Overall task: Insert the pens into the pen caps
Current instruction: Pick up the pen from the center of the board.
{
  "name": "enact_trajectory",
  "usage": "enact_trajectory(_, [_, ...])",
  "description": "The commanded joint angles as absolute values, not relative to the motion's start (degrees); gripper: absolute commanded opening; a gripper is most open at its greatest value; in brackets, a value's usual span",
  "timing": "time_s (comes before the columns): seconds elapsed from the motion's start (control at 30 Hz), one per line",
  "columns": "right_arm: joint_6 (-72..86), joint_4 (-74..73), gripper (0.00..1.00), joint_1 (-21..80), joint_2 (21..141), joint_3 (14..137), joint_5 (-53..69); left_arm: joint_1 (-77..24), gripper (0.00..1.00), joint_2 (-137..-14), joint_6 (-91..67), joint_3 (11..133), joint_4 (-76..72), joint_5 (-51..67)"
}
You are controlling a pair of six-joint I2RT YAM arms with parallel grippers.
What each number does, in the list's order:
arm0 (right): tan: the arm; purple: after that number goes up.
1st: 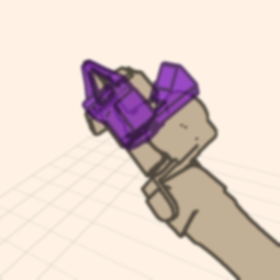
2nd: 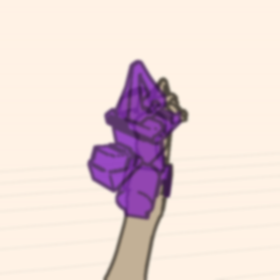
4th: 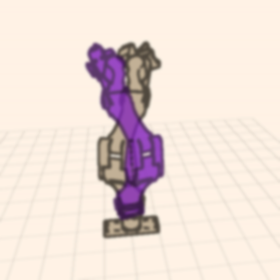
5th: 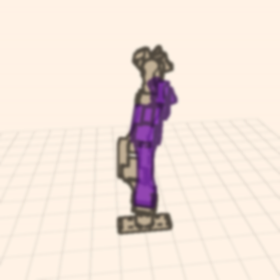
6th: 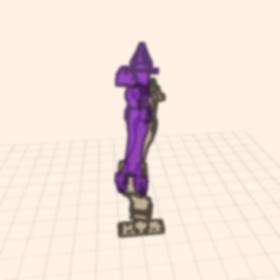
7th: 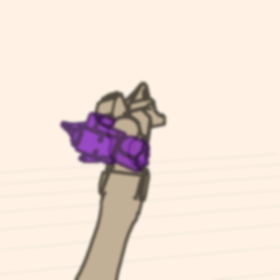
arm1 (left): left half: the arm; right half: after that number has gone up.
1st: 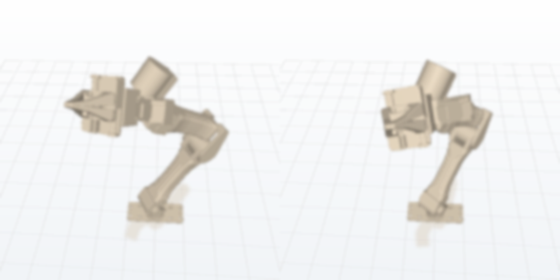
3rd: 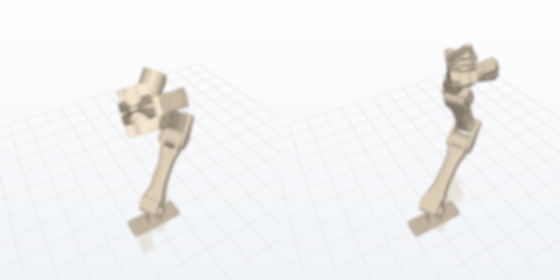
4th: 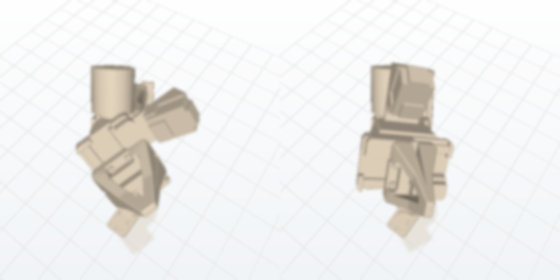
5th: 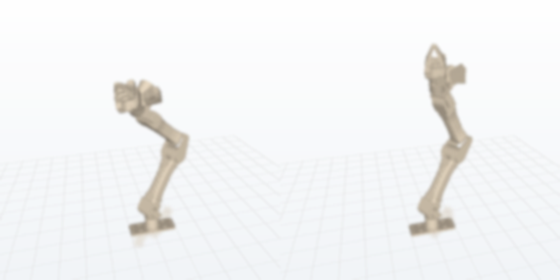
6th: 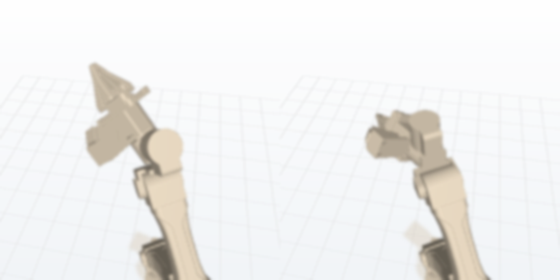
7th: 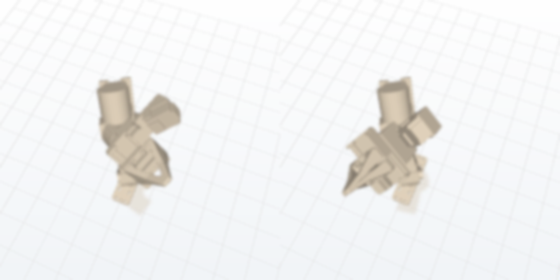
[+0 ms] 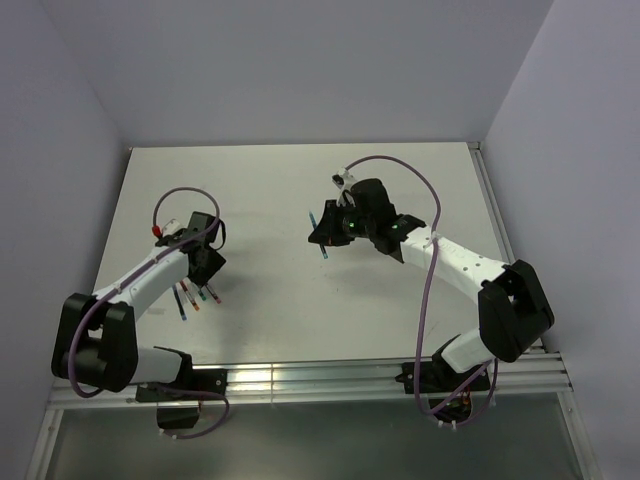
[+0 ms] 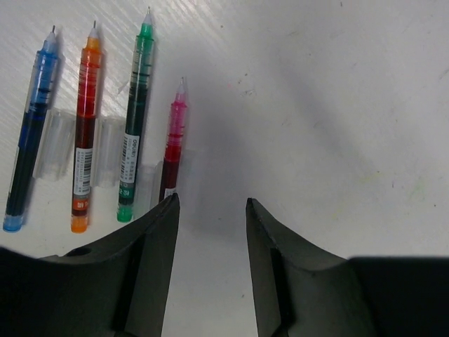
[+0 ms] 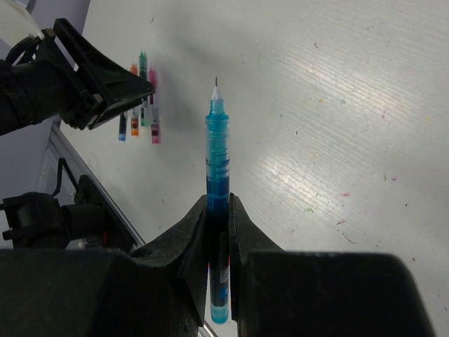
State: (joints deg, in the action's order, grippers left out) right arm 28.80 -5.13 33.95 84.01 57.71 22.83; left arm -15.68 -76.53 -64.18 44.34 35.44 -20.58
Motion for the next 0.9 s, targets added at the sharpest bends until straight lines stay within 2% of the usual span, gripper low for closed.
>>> enact_trajectory(0.0, [28.74,-2.64,0.0,33.57,81.3,57.74,23.55,-14.5,0.48,-77.52,-62.14,43.68,32.7,-19.95])
enact_trajectory(0.87, [28.65,-2.64,0.0,33.49,81.47,57.57,23.56,-13.89,0.43,-83.93,-59.77,43.95,29.53,-20.39])
